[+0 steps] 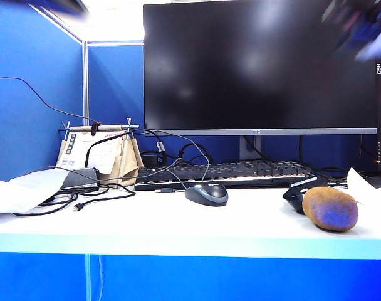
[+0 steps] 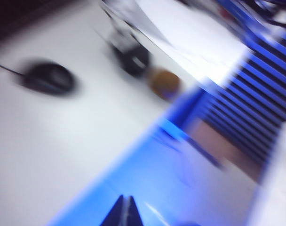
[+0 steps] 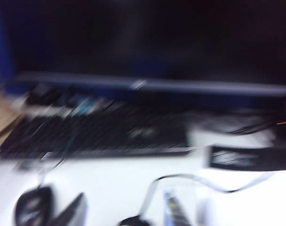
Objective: Pick up the kiwi and place it near the upside-down mouse.
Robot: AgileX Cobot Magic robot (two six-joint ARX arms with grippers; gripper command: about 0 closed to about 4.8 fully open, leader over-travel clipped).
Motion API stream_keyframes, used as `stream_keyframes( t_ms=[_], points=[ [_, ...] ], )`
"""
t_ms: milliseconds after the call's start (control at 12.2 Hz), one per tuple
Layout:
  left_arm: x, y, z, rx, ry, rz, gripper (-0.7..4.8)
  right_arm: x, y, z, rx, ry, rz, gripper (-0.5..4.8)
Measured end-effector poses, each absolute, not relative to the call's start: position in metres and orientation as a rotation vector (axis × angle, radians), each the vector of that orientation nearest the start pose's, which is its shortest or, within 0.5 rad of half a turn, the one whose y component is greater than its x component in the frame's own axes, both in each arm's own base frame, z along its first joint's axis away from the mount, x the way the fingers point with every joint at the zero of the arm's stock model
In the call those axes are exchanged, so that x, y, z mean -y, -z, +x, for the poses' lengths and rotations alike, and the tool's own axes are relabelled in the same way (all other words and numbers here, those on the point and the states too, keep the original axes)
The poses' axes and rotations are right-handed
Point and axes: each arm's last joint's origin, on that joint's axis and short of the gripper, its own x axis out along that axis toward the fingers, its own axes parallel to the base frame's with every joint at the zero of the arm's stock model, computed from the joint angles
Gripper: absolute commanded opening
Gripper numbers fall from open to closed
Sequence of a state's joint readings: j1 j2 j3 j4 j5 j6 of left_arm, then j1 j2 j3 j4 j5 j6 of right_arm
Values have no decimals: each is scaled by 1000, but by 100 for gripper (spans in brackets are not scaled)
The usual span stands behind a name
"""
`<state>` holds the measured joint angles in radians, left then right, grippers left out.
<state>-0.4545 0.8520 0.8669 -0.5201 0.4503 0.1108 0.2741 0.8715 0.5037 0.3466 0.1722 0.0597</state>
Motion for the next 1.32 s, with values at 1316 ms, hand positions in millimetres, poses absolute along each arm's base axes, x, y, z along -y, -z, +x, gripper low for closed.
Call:
stream_keyframes(
  t_ms=[1316],
  points=[
    [44,-189,90,-394,407,-155,-1,-16,-175,82,-233,2,198,229]
  ],
)
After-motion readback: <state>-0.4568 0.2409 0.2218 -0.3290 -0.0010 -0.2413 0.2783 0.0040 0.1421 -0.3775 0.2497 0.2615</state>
